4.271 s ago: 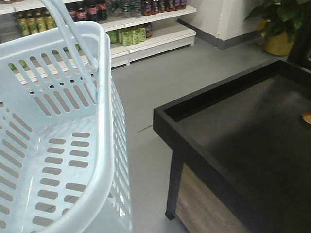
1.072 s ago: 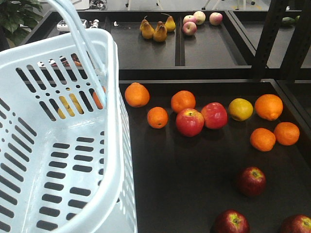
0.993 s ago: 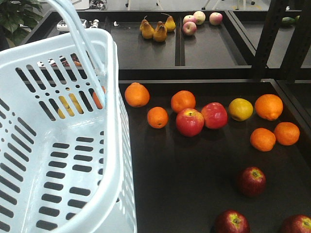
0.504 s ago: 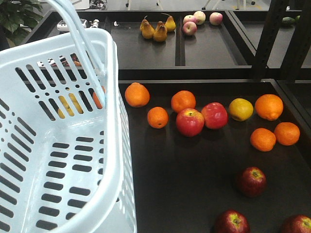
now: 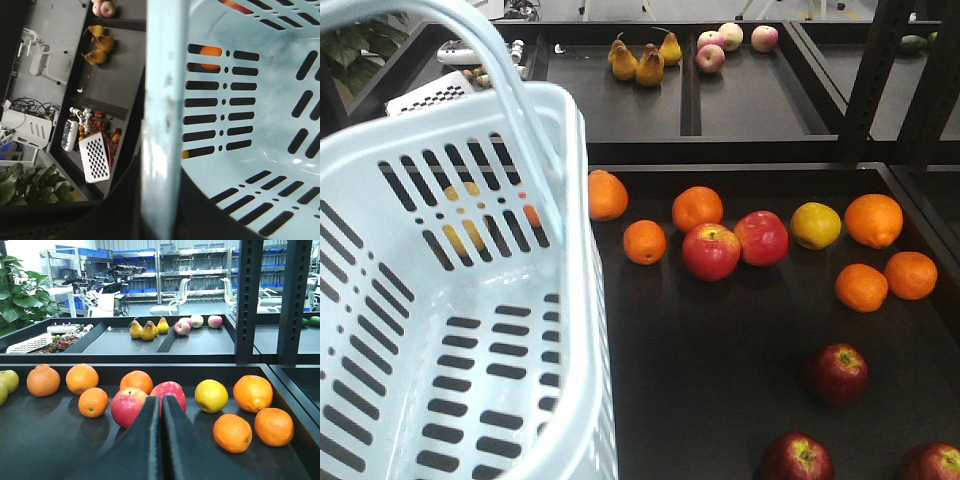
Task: Pick three apples into basket with both arms
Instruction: 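Lower the light-blue basket onto the table with the left gripper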
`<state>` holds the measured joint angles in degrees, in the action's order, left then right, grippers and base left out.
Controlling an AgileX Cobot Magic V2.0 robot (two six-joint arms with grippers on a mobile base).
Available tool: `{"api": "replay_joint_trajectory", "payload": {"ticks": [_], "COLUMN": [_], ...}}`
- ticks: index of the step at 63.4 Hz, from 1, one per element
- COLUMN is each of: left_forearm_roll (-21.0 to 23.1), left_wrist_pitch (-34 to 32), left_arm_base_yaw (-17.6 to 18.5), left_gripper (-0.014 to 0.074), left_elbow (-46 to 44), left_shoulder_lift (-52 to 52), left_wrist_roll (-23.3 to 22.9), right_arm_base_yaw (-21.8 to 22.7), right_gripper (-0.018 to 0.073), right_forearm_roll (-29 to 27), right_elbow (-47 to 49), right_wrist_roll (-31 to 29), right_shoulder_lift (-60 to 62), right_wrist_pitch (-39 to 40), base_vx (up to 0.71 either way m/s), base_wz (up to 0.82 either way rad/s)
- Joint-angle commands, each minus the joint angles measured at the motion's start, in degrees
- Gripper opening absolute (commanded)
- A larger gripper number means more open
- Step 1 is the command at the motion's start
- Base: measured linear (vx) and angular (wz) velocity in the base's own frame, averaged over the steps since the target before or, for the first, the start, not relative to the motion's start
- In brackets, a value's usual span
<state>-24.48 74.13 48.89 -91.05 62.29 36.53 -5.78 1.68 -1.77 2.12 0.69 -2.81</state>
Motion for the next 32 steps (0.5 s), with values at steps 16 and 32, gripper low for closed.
{"api": "replay_joint_trajectory", "payload": {"ticks": [16,32], "left_forearm_roll": [-3.92,-16.03], "left_wrist_pitch": [-27.42,-42.91], "left_arm_base_yaw": [0.07,0.07], "left_gripper": [-0.0006,-0.0006], "left_elbow": [19.69,28.29], "left_shoulder_lift": [1.45,9.61], "left_wrist_roll": [-7.96,-19.99], "right_arm_base_yaw": [-0.2,-0.2], "right_gripper": [-0.0009,-0.0009], "right_forearm_roll": [0.12,0.12], "right_elbow": [-0.65,-0.65], "right_wrist_roll": [-0.47,-0.47], "right_shoulder_lift": [0.07,0.07], "right_wrist_pitch": [4.16,4.16], "base_vx": [0.0,0.0], "base_wz": [0.0,0.0]}}
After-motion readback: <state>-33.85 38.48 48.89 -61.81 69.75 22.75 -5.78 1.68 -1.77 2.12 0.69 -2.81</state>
